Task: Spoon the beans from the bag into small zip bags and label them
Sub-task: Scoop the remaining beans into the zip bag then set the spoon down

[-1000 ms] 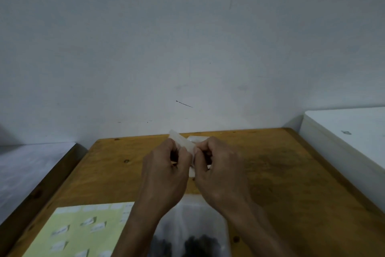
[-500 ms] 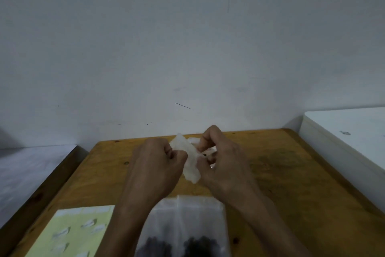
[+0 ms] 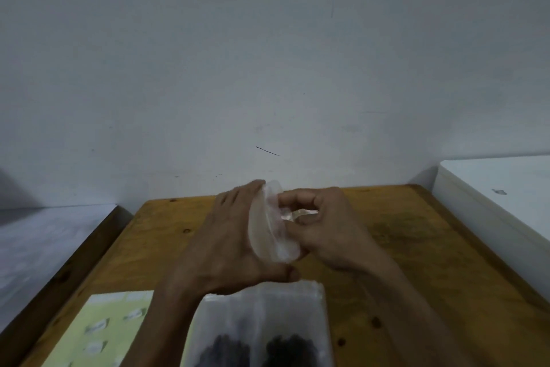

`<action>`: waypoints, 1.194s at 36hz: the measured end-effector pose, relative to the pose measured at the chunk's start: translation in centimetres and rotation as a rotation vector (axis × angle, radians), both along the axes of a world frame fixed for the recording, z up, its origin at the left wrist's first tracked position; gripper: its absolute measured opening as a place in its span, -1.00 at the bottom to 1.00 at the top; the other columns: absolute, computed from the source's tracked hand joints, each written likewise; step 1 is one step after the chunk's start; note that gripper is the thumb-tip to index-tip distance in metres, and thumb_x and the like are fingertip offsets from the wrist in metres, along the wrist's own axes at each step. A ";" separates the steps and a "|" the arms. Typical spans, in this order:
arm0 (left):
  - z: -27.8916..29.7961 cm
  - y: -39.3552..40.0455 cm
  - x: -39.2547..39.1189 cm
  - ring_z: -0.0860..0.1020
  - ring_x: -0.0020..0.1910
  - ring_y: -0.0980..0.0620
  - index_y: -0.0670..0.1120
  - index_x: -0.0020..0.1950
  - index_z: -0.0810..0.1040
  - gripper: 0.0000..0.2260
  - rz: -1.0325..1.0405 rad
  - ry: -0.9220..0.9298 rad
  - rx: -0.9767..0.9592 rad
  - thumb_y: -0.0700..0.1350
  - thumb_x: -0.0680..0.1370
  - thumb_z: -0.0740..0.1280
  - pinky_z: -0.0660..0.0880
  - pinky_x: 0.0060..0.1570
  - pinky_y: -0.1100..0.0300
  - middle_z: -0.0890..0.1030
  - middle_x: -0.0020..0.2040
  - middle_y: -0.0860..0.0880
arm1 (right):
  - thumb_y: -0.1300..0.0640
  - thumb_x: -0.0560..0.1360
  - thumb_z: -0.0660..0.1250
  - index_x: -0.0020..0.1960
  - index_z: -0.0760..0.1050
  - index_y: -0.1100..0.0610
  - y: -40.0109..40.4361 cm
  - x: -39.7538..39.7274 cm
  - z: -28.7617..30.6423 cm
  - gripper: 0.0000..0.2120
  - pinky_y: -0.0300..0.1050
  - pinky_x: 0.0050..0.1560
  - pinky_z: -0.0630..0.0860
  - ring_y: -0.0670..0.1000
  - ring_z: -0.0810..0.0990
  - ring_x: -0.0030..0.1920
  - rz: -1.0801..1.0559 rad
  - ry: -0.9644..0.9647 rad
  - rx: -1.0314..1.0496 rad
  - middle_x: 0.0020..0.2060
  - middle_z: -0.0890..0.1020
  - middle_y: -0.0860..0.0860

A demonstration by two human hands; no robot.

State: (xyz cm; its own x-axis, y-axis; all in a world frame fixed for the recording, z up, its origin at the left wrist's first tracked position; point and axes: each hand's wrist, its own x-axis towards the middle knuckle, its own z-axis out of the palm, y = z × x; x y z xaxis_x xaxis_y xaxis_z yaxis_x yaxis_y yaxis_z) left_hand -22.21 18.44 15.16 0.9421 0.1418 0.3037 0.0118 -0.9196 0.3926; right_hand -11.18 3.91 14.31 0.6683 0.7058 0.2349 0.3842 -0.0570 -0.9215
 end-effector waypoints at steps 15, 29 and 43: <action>-1.6 0.8 1.0 0.30 0.26 0.17 0.19 0.48 0.18 0.02 0.026 0.131 0.175 0.58 0.11 0.31 0.35 0.31 0.15 0.33 0.35 0.20 | 0.22 0.37 0.58 0.03 0.66 0.09 0.5 1.7 -1.4 -0.75 0.06 -0.32 0.69 0.14 0.70 -0.26 0.035 -0.069 -0.172 -0.13 0.68 0.00; -3.7 5.0 2.6 0.34 0.27 0.10 0.10 0.53 0.20 0.13 0.204 0.324 -0.042 0.41 0.06 0.55 0.43 0.28 0.06 0.36 0.38 0.12 | -0.23 0.47 0.42 0.42 0.41 0.03 -1.6 7.2 -6.3 -0.38 0.02 0.24 0.47 0.10 0.45 0.35 -0.546 -0.130 -0.625 0.38 0.47 0.06; -5.8 6.0 6.8 0.38 0.17 0.09 0.14 0.53 0.17 0.03 0.148 0.528 -0.221 0.23 0.18 0.63 0.40 0.01 0.23 0.34 0.24 0.17 | 0.20 0.47 0.49 -0.14 0.66 0.11 1.3 6.6 -9.9 -0.97 -0.21 -0.33 0.54 -0.07 0.53 -0.40 -0.544 0.629 0.107 -0.35 0.64 0.04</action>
State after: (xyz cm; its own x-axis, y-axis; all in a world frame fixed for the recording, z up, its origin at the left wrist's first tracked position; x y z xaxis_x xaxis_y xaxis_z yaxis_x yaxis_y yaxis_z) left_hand -15.39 24.42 9.31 0.9233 0.2894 -0.2523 0.3792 -0.7903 0.4812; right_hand -4.57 5.17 4.39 0.9380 0.2419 -0.2485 -0.2594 0.0141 -0.9657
